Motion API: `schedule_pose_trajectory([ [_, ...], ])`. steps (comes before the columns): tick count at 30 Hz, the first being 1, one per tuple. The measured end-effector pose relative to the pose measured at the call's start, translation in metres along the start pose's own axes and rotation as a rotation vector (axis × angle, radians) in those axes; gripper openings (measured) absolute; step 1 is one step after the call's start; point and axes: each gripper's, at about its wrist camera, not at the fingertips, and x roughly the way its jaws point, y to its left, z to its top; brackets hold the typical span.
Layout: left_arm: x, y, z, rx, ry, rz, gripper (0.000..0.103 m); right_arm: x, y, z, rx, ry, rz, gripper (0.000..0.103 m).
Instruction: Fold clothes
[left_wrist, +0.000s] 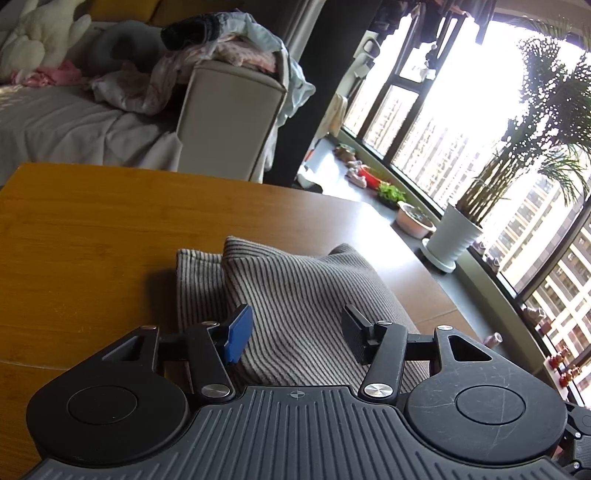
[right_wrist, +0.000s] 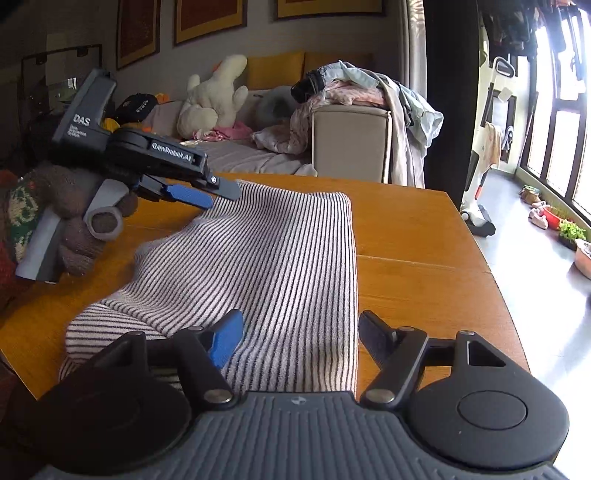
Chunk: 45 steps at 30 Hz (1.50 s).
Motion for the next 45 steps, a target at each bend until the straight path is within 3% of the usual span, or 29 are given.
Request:
schedule_pose_trajectory([
  [5, 0.002, 0.003, -0.008, 0.015, 0.022, 0.028, 0.057, -0.014, 0.010, 0.011, 0.038, -0.064, 0.128, 0.067],
  [7, 0.001, 0.003, -0.009, 0.021, 0.023, 0.039, 0.057, -0.015, 0.026, 0.013, -0.016, -0.078, 0.157, 0.067],
  [10, -0.002, 0.005, -0.011, 0.015, 0.028, 0.052, 0.057, -0.004, 0.051, 0.008, -0.124, -0.012, 0.192, 0.067],
  [23, -0.027, -0.004, -0.025, 0.036, 0.017, 0.030, 0.059, 0.001, 0.059, -0.010, -0.107, 0.014, 0.162, 0.069],
  [31, -0.064, -0.037, -0.061, 0.102, 0.012, -0.072, 0.063, -0.015, 0.037, 0.001, -0.051, -0.037, 0.142, 0.074],
  [33, -0.070, -0.044, -0.067, 0.102, 0.006, -0.112, 0.063, -0.019, 0.027, 0.006, -0.047, -0.049, 0.088, 0.067],
  [34, -0.070, -0.045, -0.068, 0.094, 0.013, -0.131, 0.064, -0.018, 0.023, 0.007, -0.048, -0.038, 0.071, 0.057],
  [36, -0.063, -0.046, -0.074, 0.075, 0.050, -0.160, 0.065, -0.013, 0.019, 0.004, -0.048, 0.004, 0.048, 0.054],
  [38, -0.054, -0.046, -0.081, 0.058, 0.093, -0.174, 0.065, -0.003, 0.019, -0.005, -0.061, 0.046, 0.021, 0.054],
  [45, -0.039, -0.030, -0.073, 0.037, 0.084, -0.185, 0.065, 0.012, 0.015, -0.012, -0.009, 0.023, 0.003, 0.064],
])
